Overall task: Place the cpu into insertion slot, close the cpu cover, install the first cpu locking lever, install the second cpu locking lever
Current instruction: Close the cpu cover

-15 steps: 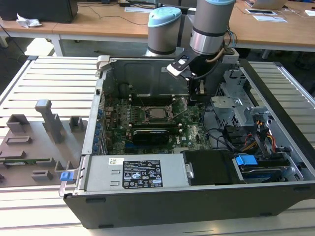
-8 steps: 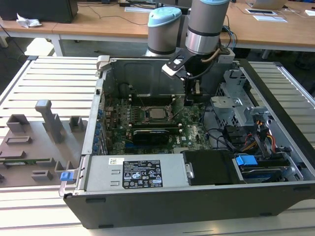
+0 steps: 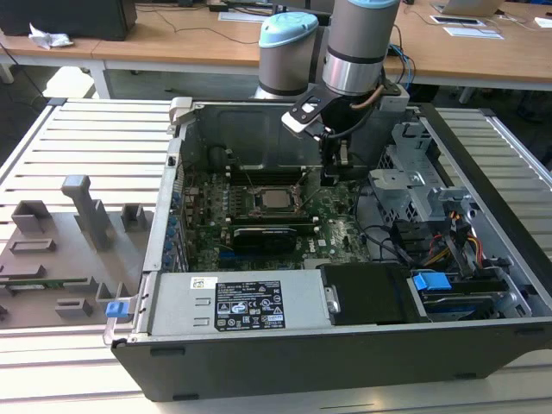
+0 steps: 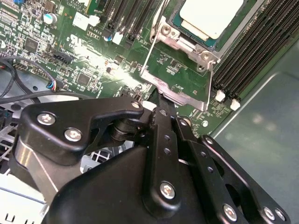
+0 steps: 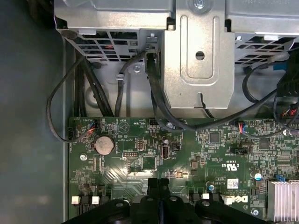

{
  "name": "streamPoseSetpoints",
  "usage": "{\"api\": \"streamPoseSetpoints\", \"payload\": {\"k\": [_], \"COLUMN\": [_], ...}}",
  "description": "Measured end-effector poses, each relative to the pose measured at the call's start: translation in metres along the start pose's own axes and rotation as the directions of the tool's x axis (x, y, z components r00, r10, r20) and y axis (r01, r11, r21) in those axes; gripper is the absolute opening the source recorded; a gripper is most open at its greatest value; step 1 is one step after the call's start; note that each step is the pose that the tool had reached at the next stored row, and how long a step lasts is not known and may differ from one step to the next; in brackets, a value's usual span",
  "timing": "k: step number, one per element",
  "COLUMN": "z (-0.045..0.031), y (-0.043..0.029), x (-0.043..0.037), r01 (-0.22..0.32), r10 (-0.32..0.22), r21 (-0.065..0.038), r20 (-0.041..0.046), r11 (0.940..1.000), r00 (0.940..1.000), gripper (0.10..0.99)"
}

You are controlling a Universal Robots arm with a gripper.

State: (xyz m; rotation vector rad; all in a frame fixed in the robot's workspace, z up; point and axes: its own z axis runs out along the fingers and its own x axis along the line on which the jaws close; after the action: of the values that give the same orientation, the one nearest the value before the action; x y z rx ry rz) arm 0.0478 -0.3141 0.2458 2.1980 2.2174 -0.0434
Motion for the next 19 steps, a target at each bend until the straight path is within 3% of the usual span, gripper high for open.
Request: {"api": "streamPoseSetpoints", "payload": {"k": [4, 6, 9, 12, 19], "z": [0.0001, 0.0002, 0.0006, 0.0007, 0.0007], "y": [0.0, 0.0, 0.0, -0.0012, -0.0113], "x": [0.0, 0.0, 0.0, 0.0001, 0.0001], "r01": [0.001, 0.001, 0.002, 0.002, 0.002], "r10": [-0.001, -0.001, -0.002, -0.002, -0.002], "r21": [0.016, 0.041, 0.064, 0.064, 0.064], "r20": [-0.0003, -0.0005, -0.0006, -0.0008, -0.0009], "r11": [0.9999, 0.9992, 0.9979, 0.9979, 0.9979], "r00": [1.0, 1.0, 1.0, 1.0, 1.0], "gripper": [0.106, 0.106, 0.106, 0.106, 0.106]}}
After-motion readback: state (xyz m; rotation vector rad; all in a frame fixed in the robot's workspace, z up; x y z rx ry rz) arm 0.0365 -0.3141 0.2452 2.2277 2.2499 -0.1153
